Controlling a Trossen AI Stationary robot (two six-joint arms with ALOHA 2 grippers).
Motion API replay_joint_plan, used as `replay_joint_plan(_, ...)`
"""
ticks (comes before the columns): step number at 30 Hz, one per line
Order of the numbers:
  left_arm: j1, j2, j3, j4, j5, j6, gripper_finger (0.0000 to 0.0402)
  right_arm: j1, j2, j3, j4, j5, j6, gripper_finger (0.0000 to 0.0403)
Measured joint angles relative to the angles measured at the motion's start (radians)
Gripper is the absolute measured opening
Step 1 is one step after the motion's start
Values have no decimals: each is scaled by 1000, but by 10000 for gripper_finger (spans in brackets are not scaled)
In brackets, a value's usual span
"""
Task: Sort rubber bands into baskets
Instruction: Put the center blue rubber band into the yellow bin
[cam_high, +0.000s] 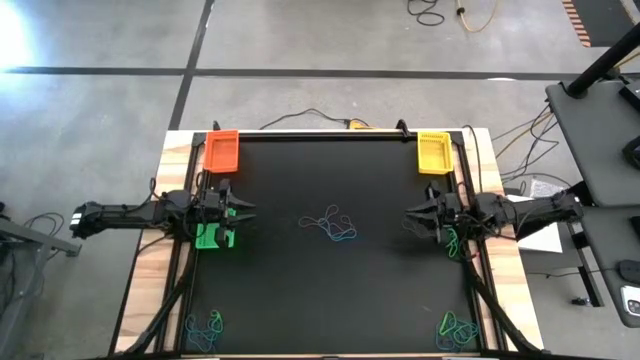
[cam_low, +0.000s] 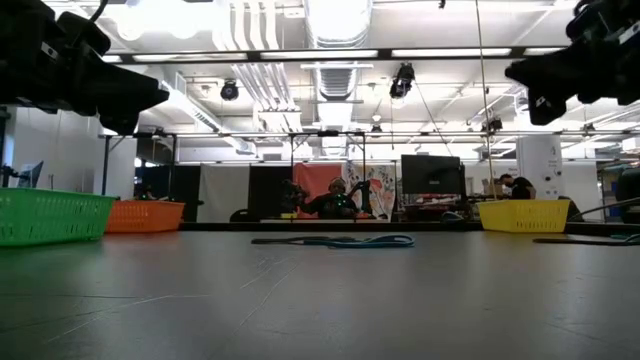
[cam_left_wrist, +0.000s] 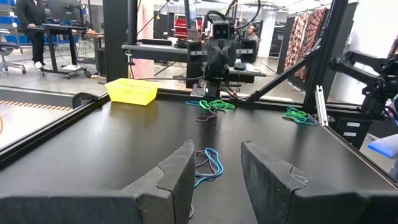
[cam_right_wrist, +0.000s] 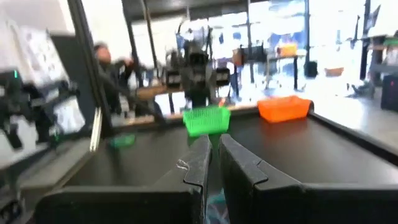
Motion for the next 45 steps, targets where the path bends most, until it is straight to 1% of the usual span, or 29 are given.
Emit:
replay_joint_plan(4, 0, 0, 0, 0, 0, 0, 115, 35, 196, 47, 42, 10, 19, 43)
replay_joint_plan(7, 0, 0, 0, 0, 0, 0, 115, 63, 360, 91, 42, 11, 40, 52)
replay_joint_plan(11, 0, 0, 0, 0, 0, 0, 115, 128, 548, 151, 42, 6, 40, 68)
replay_joint_plan(15, 0, 0, 0, 0, 0, 0, 115, 197, 678, 218, 46, 16, 40, 94)
replay_joint_plan(18, 0, 0, 0, 0, 0, 0, 115, 220, 755, 269, 24, 58, 41, 118)
replay_joint_plan(20, 0, 0, 0, 3, 0, 0, 115, 220, 798, 311, 1, 83, 51, 133)
replay_joint_plan(23, 0, 0, 0, 4, 0, 0, 115, 213, 862, 369, -12, 90, 66, 153)
replay_joint_plan(27, 0, 0, 0, 5, 0, 0, 115, 207, 974, 404, 9, 122, 65, 168)
replay_joint_plan(31, 0, 0, 0, 6, 0, 0, 115, 188, 1113, 410, 89, 188, 61, 173)
replay_joint_plan(35, 0, 0, 0, 8, 0, 0, 115, 143, 1238, 414, 228, 194, 58, 173)
replay_joint_plan(40, 0, 0, 0, 8, 0, 0, 115, 72, 1338, 460, 244, 194, 108, 173)
replay_joint_plan(45, 0, 0, 0, 8, 0, 0, 115, 28, 1411, 494, 241, 184, 108, 173)
